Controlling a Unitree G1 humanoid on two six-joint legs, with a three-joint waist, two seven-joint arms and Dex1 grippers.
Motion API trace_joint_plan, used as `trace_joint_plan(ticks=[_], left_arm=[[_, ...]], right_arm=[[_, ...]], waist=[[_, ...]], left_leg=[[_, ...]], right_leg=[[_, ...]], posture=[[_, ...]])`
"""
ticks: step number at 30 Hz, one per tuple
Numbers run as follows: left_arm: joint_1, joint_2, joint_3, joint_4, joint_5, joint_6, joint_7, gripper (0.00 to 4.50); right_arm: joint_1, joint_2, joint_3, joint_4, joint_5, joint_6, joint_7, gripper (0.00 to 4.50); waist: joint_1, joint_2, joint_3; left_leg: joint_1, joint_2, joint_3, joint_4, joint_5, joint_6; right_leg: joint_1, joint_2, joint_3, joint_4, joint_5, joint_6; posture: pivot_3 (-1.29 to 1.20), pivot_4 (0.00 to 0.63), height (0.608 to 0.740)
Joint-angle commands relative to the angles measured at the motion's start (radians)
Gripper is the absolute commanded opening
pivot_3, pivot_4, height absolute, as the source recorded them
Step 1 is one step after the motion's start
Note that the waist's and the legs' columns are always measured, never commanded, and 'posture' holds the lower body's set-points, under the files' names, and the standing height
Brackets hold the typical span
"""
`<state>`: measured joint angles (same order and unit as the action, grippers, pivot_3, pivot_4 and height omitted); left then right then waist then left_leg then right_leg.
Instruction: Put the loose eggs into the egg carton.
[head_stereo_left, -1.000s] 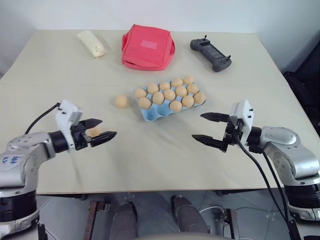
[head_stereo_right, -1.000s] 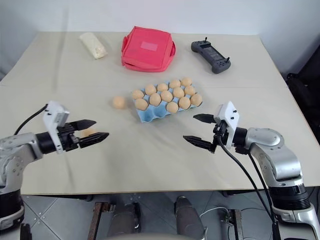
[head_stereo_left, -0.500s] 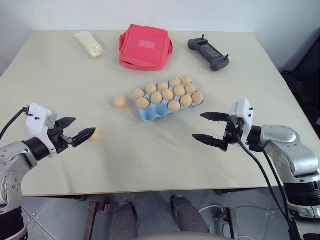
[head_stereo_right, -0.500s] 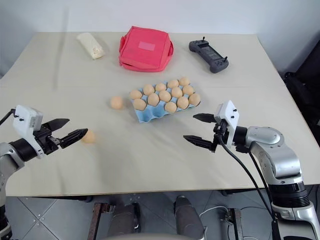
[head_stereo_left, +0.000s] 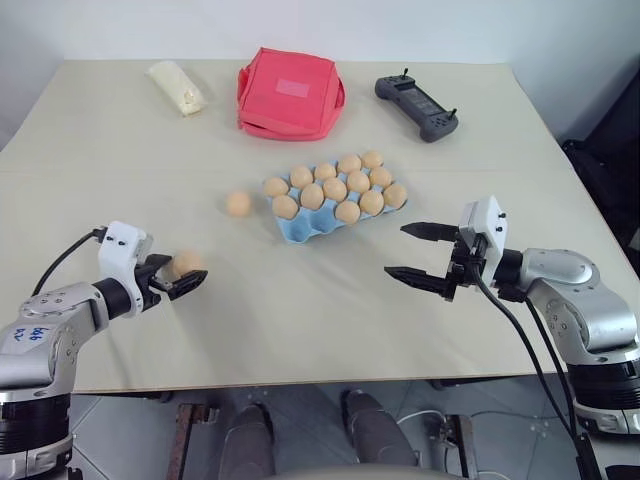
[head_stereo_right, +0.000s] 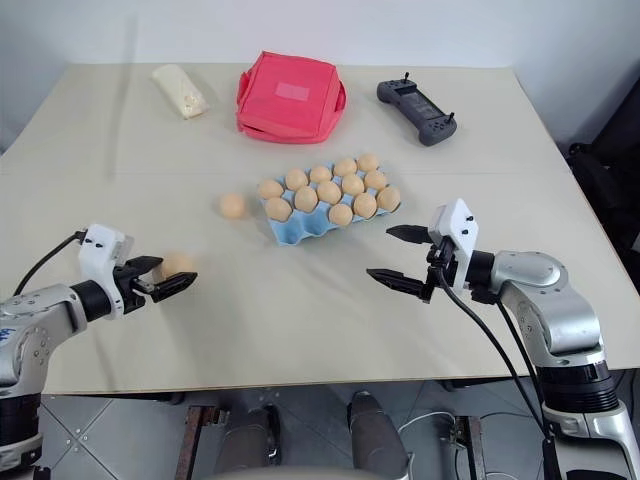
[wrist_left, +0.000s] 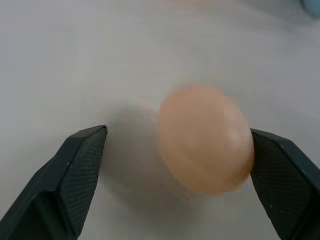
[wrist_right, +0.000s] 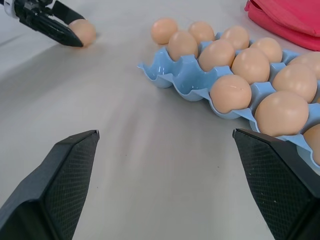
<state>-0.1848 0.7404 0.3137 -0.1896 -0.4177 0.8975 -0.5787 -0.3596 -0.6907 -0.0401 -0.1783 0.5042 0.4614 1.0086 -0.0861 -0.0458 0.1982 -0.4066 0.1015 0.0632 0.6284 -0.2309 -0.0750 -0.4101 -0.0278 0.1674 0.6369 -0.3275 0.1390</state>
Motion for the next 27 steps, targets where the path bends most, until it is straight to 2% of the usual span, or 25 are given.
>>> trace_joint_plan(ticks=[1, 13, 19, 23, 27], left_arm=[[0.006, 0.037, -0.014, 0.004, 0.014, 0.027, -0.001, 3.88], [-0.026, 0.054, 0.012, -0.04, -0.029, 0.067, -0.004, 0.05], [-0.142, 0.05, 0.006, -0.056, -0.074, 0.069, -0.014, 0.02], [-0.153, 0.065, -0.016, -0.061, -0.076, 0.068, -0.037, 0.02], [-0.141, 0.068, -0.016, -0.088, -0.094, 0.072, -0.059, 0.02]], right_arm=[[0.011, -0.007, -0.022, -0.038, 0.009, 0.005, -0.012, 4.5], [0.012, -0.005, -0.022, -0.039, 0.007, 0.009, -0.029, 4.5], [0.017, -0.003, -0.023, -0.047, 0.01, 0.003, -0.028, 4.5], [0.023, -0.002, -0.028, -0.052, 0.009, -0.001, -0.033, 4.5], [0.035, -0.004, -0.035, -0.062, 0.011, -0.002, -0.036, 4.5]], waist=[[-0.002, 0.0, 0.0], [-0.001, 0.0, 0.0], [0.001, -0.001, 0.0], [-0.002, -0.001, 0.0], [-0.003, -0.001, 0.0]], left_leg=[[0.0, 0.0, 0.0, 0.0, 0.0, 0.0], [0.0, 0.0, 0.0, 0.0, 0.0, 0.0], [0.0, 0.0, 0.0, 0.0, 0.0, 0.0], [0.0, 0.0, 0.0, -0.001, 0.0, 0.0], [0.0, 0.0, 0.0, -0.002, 0.0, -0.001]], right_leg=[[0.0, 0.0, 0.0, 0.0, 0.0, 0.0], [0.0, 0.0, 0.0, 0.0, 0.0, -0.001], [0.0, 0.0, 0.0, 0.0, 0.0, 0.0], [0.0, 0.0, 0.0, -0.001, 0.0, 0.001], [-0.001, 0.0, 0.0, -0.001, 0.007, 0.013]], posture=[[0.0, 0.15, 0.74], [0.0, 0.15, 0.74], [0.0, 0.15, 0.74], [0.0, 0.15, 0.74], [0.0, 0.15, 0.74]])
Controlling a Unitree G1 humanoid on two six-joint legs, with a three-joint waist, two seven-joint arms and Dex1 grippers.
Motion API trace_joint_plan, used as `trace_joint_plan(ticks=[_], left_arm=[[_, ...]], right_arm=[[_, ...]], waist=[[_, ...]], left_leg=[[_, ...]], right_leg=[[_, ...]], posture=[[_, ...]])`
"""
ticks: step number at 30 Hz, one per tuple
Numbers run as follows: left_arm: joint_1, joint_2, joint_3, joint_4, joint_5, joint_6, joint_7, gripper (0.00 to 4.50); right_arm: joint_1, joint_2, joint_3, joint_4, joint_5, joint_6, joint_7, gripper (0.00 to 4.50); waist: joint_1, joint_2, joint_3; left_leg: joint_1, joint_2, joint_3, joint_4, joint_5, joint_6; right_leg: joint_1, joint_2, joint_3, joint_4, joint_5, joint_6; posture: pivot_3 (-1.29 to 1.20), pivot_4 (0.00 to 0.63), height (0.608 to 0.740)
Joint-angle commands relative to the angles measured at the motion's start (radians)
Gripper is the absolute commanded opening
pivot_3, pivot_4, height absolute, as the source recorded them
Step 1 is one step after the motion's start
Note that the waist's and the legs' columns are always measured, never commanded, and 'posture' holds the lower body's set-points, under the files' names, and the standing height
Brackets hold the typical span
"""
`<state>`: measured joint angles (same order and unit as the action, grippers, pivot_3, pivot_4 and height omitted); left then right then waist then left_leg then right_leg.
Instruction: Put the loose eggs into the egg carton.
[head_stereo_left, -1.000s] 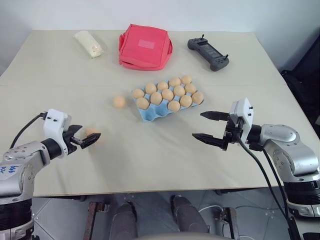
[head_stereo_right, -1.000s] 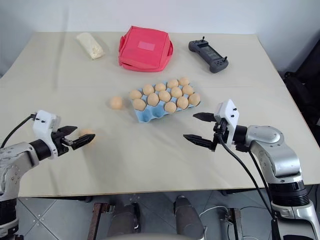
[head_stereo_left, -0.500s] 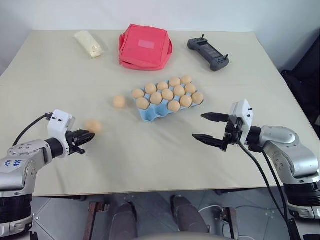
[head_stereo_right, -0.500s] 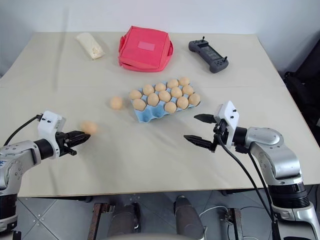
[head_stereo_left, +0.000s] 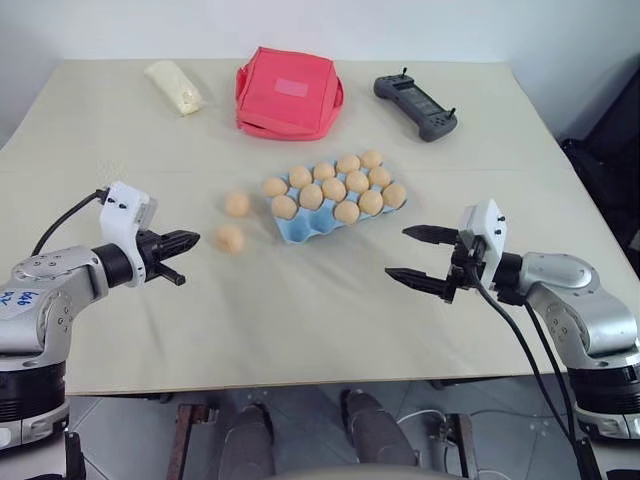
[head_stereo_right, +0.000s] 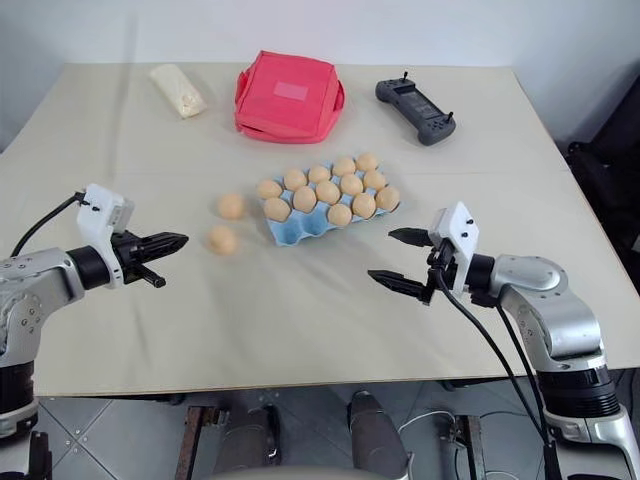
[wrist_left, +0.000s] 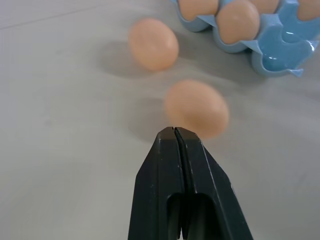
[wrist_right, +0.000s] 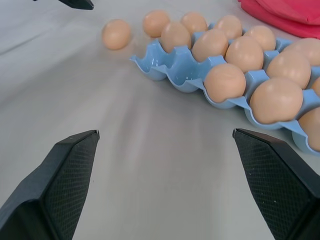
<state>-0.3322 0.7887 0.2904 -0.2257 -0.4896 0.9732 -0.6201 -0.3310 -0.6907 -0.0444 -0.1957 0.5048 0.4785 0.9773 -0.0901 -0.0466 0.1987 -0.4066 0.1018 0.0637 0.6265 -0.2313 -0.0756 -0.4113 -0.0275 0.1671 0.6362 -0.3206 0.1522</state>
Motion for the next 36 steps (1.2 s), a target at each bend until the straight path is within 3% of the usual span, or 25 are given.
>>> trace_joint_plan(ticks=[1, 7, 10, 22, 27, 36], left_arm=[[0.006, 0.018, 0.009, -0.053, -0.023, -0.002, -0.017, 0.02], [0.009, 0.028, 0.001, -0.049, -0.013, -0.009, -0.016, 0.02], [-0.007, 0.033, -0.005, -0.036, -0.008, -0.011, -0.013, 0.55], [0.019, 0.023, 0.004, -0.075, -0.033, -0.015, -0.03, 4.38], [0.005, -0.052, 0.001, -0.041, 0.005, -0.142, 0.018, 4.45], [-0.015, -0.142, -0.101, -0.006, 0.023, -0.206, 0.019, 4.45]], right_arm=[[0.008, -0.005, -0.032, -0.045, 0.01, -0.019, -0.004, 4.5], [0.002, -0.005, -0.031, -0.038, 0.007, -0.021, -0.005, 4.5], [0.002, -0.002, -0.03, -0.038, 0.006, -0.022, -0.007, 4.5], [0.008, 0.001, -0.027, -0.033, 0.005, -0.03, -0.016, 4.5], [0.005, 0.003, -0.023, -0.035, 0.006, -0.03, -0.018, 4.5], [0.006, -0.001, -0.023, -0.038, 0.005, -0.027, -0.021, 4.5]], waist=[[0.001, 0.0, 0.0], [0.003, 0.0, 0.0], [0.003, 0.0, 0.0], [0.003, 0.0, 0.0], [0.005, 0.0, 0.0], [0.006, 0.0, 0.0]], left_leg=[[0.0, 0.0, 0.0, 0.0, 0.0, 0.0], [0.0, 0.0, 0.0, 0.001, 0.0, 0.0], [0.0, 0.0, 0.0, 0.0, 0.0, 0.0], [0.0, 0.0, 0.0, 0.0, 0.0, 0.0], [0.0, 0.0, 0.0, 0.0, 0.0, 0.0], [0.0, 0.0, 0.0, 0.0, 0.0, 0.0]], right_leg=[[0.0, 0.0, 0.0, 0.0, 0.0, 0.0], [0.0, 0.0, 0.0, 0.0, 0.0, 0.0], [0.0, 0.0, 0.0, 0.0, 0.0, -0.001], [0.0, 0.0, 0.0, -0.001, 0.0, -0.001], [0.001, 0.0, 0.0, -0.002, 0.0, -0.001], [0.001, 0.0, 0.0, -0.003, 0.0, 0.0]], posture=[[0.0, 0.15, 0.74], [0.0, 0.15, 0.74], [0.0, 0.15, 0.74], [0.0, 0.15, 0.74], [0.0, 0.15, 0.74], [0.0, 0.15, 0.74]])
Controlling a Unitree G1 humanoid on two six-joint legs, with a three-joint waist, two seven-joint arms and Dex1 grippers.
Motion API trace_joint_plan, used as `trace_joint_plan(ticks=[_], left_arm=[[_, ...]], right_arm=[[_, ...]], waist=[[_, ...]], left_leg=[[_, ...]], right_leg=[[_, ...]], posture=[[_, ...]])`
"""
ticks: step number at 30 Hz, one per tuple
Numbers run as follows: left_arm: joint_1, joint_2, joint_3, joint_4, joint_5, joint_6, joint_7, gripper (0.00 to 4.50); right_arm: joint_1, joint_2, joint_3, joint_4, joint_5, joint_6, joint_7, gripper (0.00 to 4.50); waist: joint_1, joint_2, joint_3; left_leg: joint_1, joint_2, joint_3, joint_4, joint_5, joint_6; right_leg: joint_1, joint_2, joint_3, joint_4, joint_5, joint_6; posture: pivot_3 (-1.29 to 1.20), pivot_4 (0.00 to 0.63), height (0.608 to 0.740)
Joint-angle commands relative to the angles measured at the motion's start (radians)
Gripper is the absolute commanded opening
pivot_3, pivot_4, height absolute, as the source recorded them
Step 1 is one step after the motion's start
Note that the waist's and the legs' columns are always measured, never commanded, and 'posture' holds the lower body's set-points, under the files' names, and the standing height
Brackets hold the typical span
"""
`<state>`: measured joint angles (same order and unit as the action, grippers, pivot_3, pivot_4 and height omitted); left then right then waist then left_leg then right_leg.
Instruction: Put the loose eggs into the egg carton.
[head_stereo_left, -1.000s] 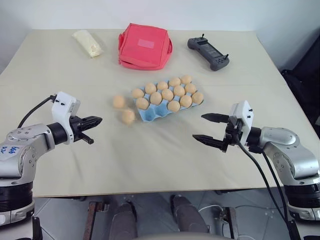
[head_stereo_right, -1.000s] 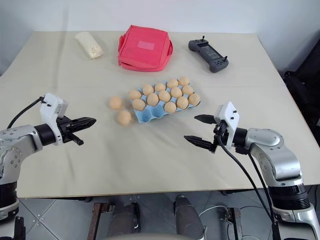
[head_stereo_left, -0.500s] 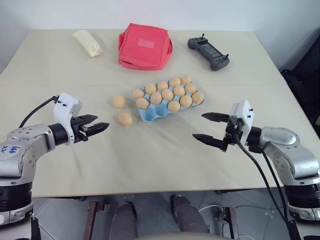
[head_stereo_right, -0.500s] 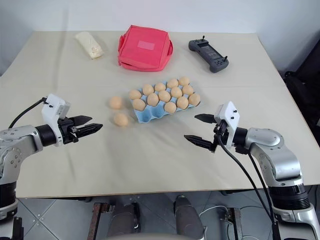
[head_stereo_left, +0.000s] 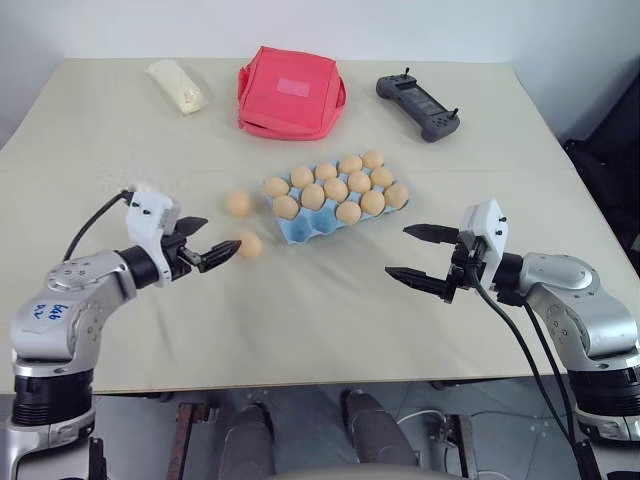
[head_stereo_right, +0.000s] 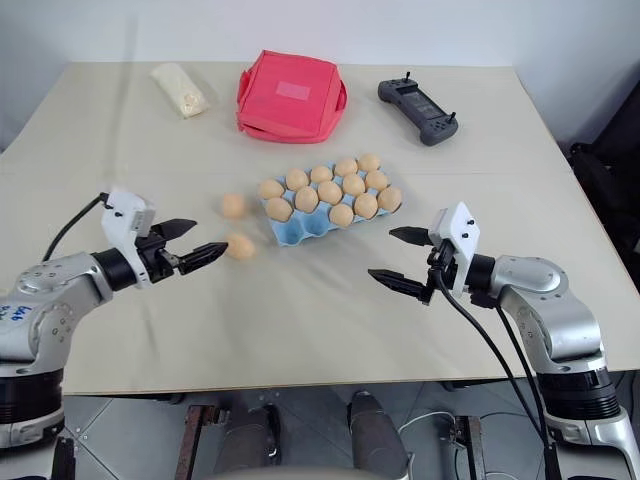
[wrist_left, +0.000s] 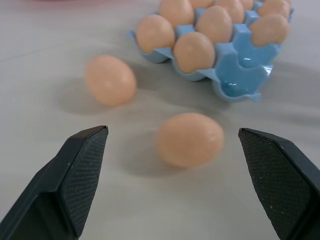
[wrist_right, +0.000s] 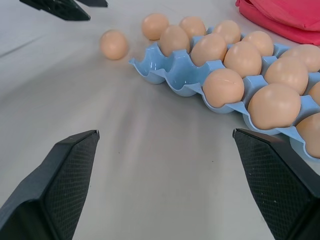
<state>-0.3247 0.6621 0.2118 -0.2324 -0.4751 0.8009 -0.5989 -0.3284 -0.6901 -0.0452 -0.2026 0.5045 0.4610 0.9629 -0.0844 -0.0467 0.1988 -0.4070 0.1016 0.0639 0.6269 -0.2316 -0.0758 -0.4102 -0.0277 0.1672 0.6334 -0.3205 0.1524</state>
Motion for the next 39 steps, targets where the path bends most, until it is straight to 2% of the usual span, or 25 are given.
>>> trace_joint_plan(ticks=[1, 9, 15, 32, 39], left_arm=[[-0.026, -0.02, -0.031, 0.005, 0.01, -0.036, -0.004, 4.45], [-0.14, -0.068, -0.116, 0.238, 0.102, -0.195, -0.034, 4.45], [-0.196, -0.093, -0.171, 0.34, 0.131, -0.253, -0.092, 4.45], [-0.143, -0.079, -0.19, 0.304, 0.165, -0.227, -0.113, 4.45], [-0.141, -0.079, -0.183, 0.275, 0.161, -0.209, -0.117, 2.25]], right_arm=[[0.003, -0.002, -0.023, -0.032, 0.005, -0.009, -0.007, 4.5], [0.002, -0.003, -0.018, -0.039, 0.005, -0.003, -0.014, 4.5], [-0.001, -0.004, -0.017, -0.039, 0.005, -0.004, -0.015, 4.5], [0.02, -0.012, -0.034, -0.055, 0.008, -0.004, -0.027, 4.5], [0.022, -0.017, -0.039, -0.058, 0.008, -0.006, -0.026, 4.5]], waist=[[-0.001, 0.0, 0.0], [0.0, 0.0, 0.0], [0.002, 0.0, 0.0], [0.002, 0.0, 0.0], [0.002, 0.0, 0.0]], left_leg=[[0.0, 0.0, 0.0, 0.0, 0.0, 0.0], [0.0, 0.0, 0.0, 0.001, 0.0, 0.0], [-0.001, 0.0, 0.0, 0.0, 0.0, 0.0], [-0.001, 0.0, 0.0, 0.0, 0.0, 0.0], [-0.001, 0.0, 0.0, 0.0, 0.0, 0.0]], right_leg=[[0.0, 0.0, 0.0, 0.0, 0.0, 0.0], [0.0, 0.0, 0.0, -0.001, 0.0, 0.0], [0.0, 0.0, 0.0, -0.002, 0.001, 0.002], [0.001, 0.0, 0.0, -0.003, 0.001, 0.003], [0.001, 0.0, 0.0, -0.003, 0.001, 0.003]], posture=[[0.0, 0.15, 0.74], [0.0, 0.15, 0.74], [0.0, 0.15, 0.74], [0.0, 0.15, 0.74], [0.0, 0.15, 0.74]])
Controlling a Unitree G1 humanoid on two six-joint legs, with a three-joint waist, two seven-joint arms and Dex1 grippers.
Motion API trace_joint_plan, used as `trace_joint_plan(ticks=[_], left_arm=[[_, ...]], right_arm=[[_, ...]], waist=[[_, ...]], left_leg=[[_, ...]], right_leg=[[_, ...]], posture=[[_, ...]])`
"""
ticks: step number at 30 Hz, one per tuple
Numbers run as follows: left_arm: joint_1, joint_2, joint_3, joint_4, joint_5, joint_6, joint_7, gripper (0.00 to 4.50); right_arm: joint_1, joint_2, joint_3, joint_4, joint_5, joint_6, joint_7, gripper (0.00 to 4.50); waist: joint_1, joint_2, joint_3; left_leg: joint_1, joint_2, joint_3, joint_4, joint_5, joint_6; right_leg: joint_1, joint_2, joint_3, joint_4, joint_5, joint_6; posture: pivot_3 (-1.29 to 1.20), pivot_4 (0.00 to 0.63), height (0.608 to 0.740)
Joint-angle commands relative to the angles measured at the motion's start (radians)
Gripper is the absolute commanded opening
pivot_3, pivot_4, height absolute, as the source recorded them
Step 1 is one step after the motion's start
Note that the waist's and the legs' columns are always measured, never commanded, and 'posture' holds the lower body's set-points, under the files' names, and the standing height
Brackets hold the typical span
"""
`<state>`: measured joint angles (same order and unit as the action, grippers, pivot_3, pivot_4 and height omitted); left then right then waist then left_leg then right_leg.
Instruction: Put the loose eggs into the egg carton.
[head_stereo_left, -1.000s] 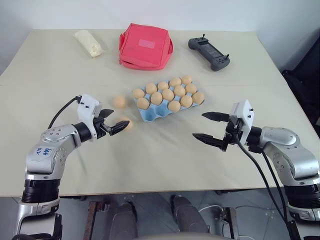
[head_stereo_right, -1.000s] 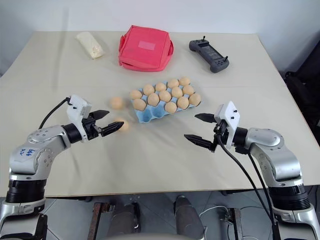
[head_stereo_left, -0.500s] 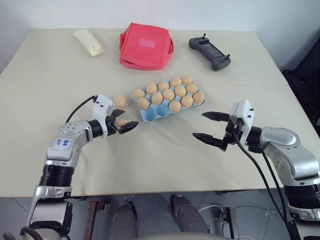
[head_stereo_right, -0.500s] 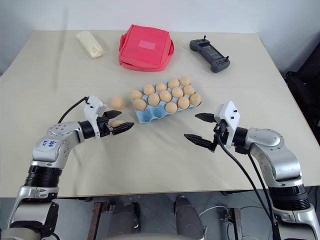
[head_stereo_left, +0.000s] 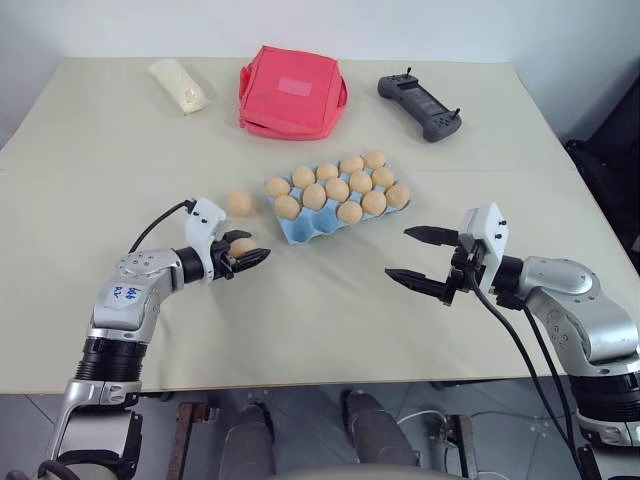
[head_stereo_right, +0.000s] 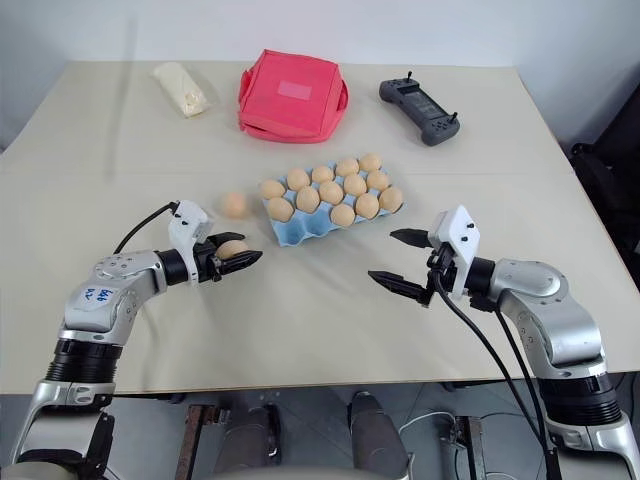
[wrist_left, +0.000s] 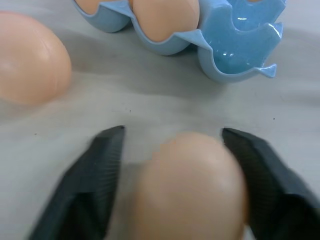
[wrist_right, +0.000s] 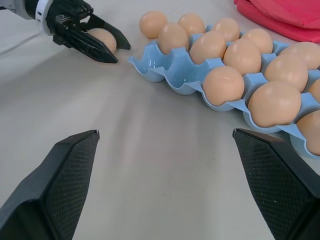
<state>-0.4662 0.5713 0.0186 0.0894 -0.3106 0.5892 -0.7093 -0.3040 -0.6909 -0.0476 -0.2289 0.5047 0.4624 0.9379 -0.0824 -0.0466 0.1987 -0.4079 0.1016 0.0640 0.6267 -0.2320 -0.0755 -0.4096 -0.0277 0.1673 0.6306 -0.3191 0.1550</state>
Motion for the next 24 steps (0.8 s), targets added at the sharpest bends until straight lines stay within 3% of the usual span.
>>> trace_joint_plan(ticks=[1, 3, 11, 17, 24], left_arm=[[0.0, 0.014, 0.013, -0.054, -0.005, 0.005, -0.008, 1.99], [-0.013, 0.018, 0.022, -0.091, -0.027, 0.033, -0.017, 1.7], [-0.149, -0.013, 0.047, -0.17, -0.152, 0.135, -0.058, 1.64], [-0.279, -0.078, -0.022, -0.025, -0.108, 0.054, -0.079, 1.64], [-0.415, -0.238, -0.127, 0.256, -0.011, -0.104, -0.106, 1.64]], right_arm=[[0.0, -0.017, -0.038, -0.033, 0.008, -0.008, -0.001, 4.5], [0.003, -0.019, -0.042, -0.035, 0.009, -0.007, -0.002, 4.5], [0.011, -0.018, -0.051, -0.047, 0.012, -0.004, -0.013, 4.5], [0.016, -0.017, -0.053, -0.048, 0.01, -0.008, -0.02, 4.5], [0.02, -0.009, -0.054, -0.057, 0.008, -0.008, -0.034, 4.5]], waist=[[0.0, 0.0, 0.0], [0.0, 0.0, 0.0], [0.003, 0.0, 0.0], [0.003, 0.0, 0.0], [0.007, 0.0, 0.0]], left_leg=[[0.0, 0.0, 0.0, 0.0, 0.0, 0.0], [0.0, 0.0, 0.0, 0.0, 0.0, 0.0], [0.0, 0.0, 0.0, 0.001, 0.0, 0.0], [0.0, 0.0, 0.0, 0.001, 0.0, 0.0], [-0.001, -0.001, 0.0, 0.001, 0.0, 0.0]], right_leg=[[0.0, 0.0, 0.0, 0.0, 0.0, 0.0], [0.0, 0.0, 0.0, 0.0, 0.0, 0.0], [0.0, 0.0, 0.0, 0.0, 0.0, 0.0], [0.0, 0.0, 0.0, -0.001, 0.0, 0.001], [0.0, 0.0, 0.0, -0.002, 0.001, 0.001]], posture=[[0.0, 0.15, 0.74], [0.0, 0.15, 0.74], [0.0, 0.15, 0.74], [0.0, 0.15, 0.74], [0.0, 0.15, 0.74]])
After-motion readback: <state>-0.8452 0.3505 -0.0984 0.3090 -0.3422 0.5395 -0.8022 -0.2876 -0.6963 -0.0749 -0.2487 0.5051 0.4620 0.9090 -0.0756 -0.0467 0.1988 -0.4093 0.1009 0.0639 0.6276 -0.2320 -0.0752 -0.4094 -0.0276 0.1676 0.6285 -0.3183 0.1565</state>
